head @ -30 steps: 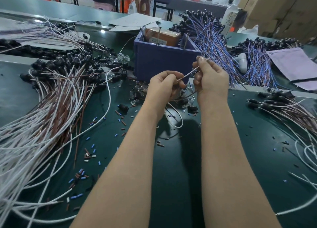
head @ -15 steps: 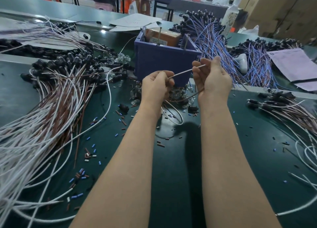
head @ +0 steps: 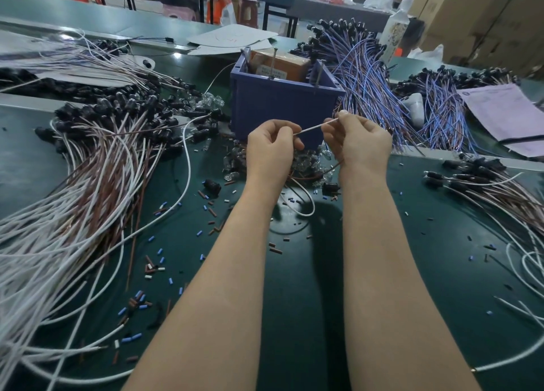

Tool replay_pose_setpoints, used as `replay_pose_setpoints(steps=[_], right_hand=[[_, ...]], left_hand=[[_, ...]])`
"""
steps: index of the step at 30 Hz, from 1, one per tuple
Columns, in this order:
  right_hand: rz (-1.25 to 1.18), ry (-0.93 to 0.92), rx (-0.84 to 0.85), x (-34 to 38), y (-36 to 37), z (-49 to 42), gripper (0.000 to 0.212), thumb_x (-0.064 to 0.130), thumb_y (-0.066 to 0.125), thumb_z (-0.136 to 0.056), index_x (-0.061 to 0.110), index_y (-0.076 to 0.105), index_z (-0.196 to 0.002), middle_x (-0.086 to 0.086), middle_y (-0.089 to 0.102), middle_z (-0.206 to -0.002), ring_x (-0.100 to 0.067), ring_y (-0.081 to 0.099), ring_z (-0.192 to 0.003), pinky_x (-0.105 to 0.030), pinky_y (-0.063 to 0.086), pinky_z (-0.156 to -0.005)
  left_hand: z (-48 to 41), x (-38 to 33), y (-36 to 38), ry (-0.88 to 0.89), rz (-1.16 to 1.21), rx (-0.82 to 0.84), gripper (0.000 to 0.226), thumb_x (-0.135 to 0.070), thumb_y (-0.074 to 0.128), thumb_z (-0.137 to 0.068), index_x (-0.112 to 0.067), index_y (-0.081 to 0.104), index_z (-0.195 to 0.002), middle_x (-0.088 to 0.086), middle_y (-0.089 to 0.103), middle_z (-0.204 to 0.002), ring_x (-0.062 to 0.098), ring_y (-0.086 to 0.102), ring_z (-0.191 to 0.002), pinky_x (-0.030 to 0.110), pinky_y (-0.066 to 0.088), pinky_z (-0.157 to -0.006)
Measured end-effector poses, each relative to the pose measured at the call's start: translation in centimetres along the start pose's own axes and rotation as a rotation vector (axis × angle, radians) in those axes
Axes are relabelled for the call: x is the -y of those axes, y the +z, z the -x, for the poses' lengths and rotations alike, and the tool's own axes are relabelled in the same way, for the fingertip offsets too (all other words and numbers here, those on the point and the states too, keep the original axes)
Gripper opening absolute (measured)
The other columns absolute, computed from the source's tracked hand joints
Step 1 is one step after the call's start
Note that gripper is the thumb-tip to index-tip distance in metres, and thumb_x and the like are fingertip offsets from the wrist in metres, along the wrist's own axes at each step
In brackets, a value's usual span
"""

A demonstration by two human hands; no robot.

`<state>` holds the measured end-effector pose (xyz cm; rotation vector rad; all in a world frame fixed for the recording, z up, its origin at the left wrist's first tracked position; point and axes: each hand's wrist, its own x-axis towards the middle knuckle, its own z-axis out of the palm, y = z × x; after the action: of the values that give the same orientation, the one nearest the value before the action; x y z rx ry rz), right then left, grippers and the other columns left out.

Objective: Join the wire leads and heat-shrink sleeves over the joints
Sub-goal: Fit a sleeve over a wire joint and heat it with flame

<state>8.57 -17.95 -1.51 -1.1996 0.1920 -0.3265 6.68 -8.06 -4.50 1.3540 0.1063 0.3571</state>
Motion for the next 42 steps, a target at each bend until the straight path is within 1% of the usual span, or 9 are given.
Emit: replay_pose_setpoints(steps=[6, 12, 18, 22, 28, 32, 37, 39, 42], right_hand=[[-0.020, -0.005, -0.038, -0.1, -0.1, -0.1, 0.014, 0.002, 0.053, -0.092, 0.006, 0.057, -0.080, -0.010, 0.066, -0.070, -0.008, 0.061, -0.047, -0.017, 0.052, -0.051], [0.058, -0.015, -0.069, -0.3, -0.3, -0.3, 0.018, 0.005, 0.053, -0.092, 0.004, 0.059, -0.076, -0.008, 0.067, -0.065, -0.008, 0.061, -0.045, -0.018, 0.051, -0.049], [0.100, -0.002, -0.060, -0.4, -0.4, -0.4, 0.022, 0.010, 0.057, -0.092, 0.004, 0.060, -0.071, -0.007, 0.066, -0.063, -0.009, 0.062, -0.047, -0.018, 0.052, -0.049], [0.100, 0.007, -0.071, -0.5, -0.6, -0.4, 0.019, 0.004, 0.057, -0.092, 0.006, 0.057, -0.073, -0.008, 0.066, -0.067, -0.007, 0.061, -0.046, -0.017, 0.052, -0.050], [0.113, 0.015, -0.071, -0.5, -0.4, -0.5, 0.017, 0.006, 0.055, -0.092, 0.009, 0.060, -0.076, -0.005, 0.069, -0.069, -0.006, 0.057, -0.043, -0.016, 0.046, -0.045], [0.085, 0.011, -0.073, -0.4, -0.4, -0.6, 0.018, 0.010, 0.053, -0.093, 0.009, 0.062, -0.077, -0.004, 0.070, -0.070, -0.005, 0.057, -0.043, -0.016, 0.043, -0.043], [0.073, 0.005, -0.091, -0.4, -0.5, -0.7, 0.024, 0.011, 0.047, -0.096, 0.009, 0.062, -0.076, -0.006, 0.070, -0.070, -0.006, 0.056, -0.041, -0.016, 0.042, -0.042], [0.059, 0.020, -0.101, -0.5, -0.3, -0.6, 0.025, 0.011, 0.045, -0.096, 0.009, 0.061, -0.077, -0.006, 0.070, -0.071, -0.006, 0.053, -0.040, -0.016, 0.041, -0.042], [-0.080, 0.071, -0.127, -0.7, 0.1, -0.7, 0.026, 0.015, 0.040, -0.098, 0.009, 0.058, -0.080, -0.005, 0.068, -0.069, -0.007, 0.037, -0.033, -0.015, 0.030, -0.037]], left_hand=[[-0.1, 0.2, 0.1, 0.022, -0.071, -0.013, 0.027, -0.004, 0.043, -0.089, -0.017, 0.063, -0.076, -0.006, 0.059, -0.057, 0.001, 0.045, -0.044, 0.016, 0.036, -0.048], [-0.1, 0.3, 0.1, 0.051, -0.086, -0.034, 0.026, -0.003, 0.043, -0.088, -0.015, 0.063, -0.077, -0.008, 0.059, -0.056, 0.003, 0.048, -0.050, 0.015, 0.042, -0.050], [0.1, 0.6, 0.2, 0.141, -0.216, -0.035, 0.024, -0.007, 0.045, -0.088, -0.023, 0.059, -0.076, -0.007, 0.063, -0.059, -0.001, 0.050, -0.047, 0.022, 0.043, -0.053], [0.4, 0.8, 0.3, 0.205, -0.306, -0.017, 0.024, -0.008, 0.046, -0.086, -0.026, 0.057, -0.075, -0.004, 0.066, -0.064, 0.004, 0.052, -0.050, 0.026, 0.045, -0.056], [0.2, 1.0, 0.3, 0.266, -0.368, -0.016, 0.007, -0.022, 0.051, -0.094, -0.021, 0.055, -0.101, 0.000, 0.066, -0.076, 0.010, 0.061, -0.068, 0.024, 0.049, -0.064], [-0.1, 1.3, 0.3, 0.288, -0.450, 0.026, 0.016, -0.021, 0.054, -0.094, -0.010, 0.066, -0.094, -0.009, 0.059, -0.070, 0.006, 0.057, -0.066, 0.024, 0.048, -0.067], [-0.2, 1.6, 0.4, 0.269, -0.512, 0.060, 0.019, -0.023, 0.050, -0.097, -0.008, 0.061, -0.096, -0.006, 0.058, -0.071, 0.014, 0.053, -0.065, 0.028, 0.044, -0.064], [0.0, 1.5, 0.6, 0.255, -0.503, 0.055, 0.019, -0.024, 0.048, -0.098, -0.009, 0.059, -0.095, -0.005, 0.058, -0.071, 0.016, 0.054, -0.066, 0.031, 0.046, -0.066], [0.7, 1.3, 1.5, 0.200, -0.435, 0.108, 0.016, -0.022, 0.046, -0.099, -0.013, 0.056, -0.091, -0.007, 0.062, -0.071, 0.016, 0.059, -0.071, 0.032, 0.050, -0.073]])
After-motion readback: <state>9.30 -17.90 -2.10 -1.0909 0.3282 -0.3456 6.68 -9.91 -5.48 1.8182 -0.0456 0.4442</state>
